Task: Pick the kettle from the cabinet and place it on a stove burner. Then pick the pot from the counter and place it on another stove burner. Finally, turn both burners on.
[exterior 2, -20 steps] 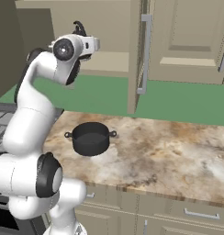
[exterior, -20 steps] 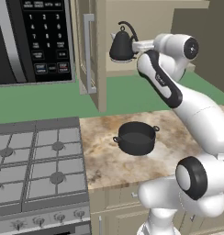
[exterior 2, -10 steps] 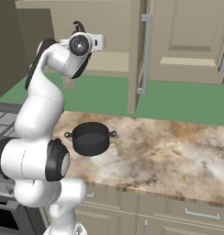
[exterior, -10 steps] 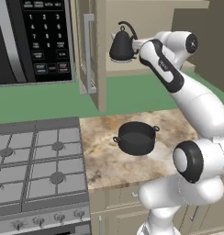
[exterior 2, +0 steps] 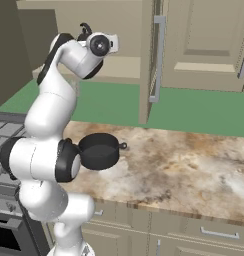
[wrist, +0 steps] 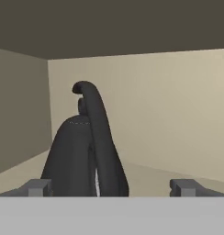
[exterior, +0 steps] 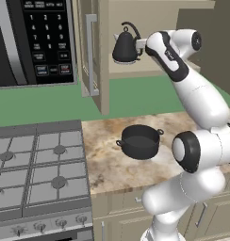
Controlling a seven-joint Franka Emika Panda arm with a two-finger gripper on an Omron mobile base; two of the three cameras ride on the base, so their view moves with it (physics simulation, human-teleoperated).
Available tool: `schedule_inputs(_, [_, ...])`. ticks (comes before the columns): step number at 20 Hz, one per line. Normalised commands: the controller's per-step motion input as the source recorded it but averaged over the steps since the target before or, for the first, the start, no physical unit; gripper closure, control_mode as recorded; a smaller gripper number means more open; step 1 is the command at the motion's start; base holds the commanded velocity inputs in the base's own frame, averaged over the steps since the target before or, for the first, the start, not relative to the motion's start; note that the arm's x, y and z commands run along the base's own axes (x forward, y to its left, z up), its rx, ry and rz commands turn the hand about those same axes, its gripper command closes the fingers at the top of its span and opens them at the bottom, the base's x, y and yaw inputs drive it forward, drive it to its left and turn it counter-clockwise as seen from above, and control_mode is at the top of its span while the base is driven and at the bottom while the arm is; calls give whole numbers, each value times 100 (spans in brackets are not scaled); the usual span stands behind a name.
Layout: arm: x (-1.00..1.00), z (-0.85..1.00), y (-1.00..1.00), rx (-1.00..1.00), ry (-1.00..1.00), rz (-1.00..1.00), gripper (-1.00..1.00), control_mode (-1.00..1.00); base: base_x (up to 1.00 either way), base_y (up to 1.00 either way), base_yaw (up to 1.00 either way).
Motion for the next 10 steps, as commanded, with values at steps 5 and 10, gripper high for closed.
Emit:
schedule_inputs(5, [25,0,0,0,1,6,-100,-100,0,0,0])
schedule_inputs(10, [24,0,0,0,3,5,-100,-100,0,0,0])
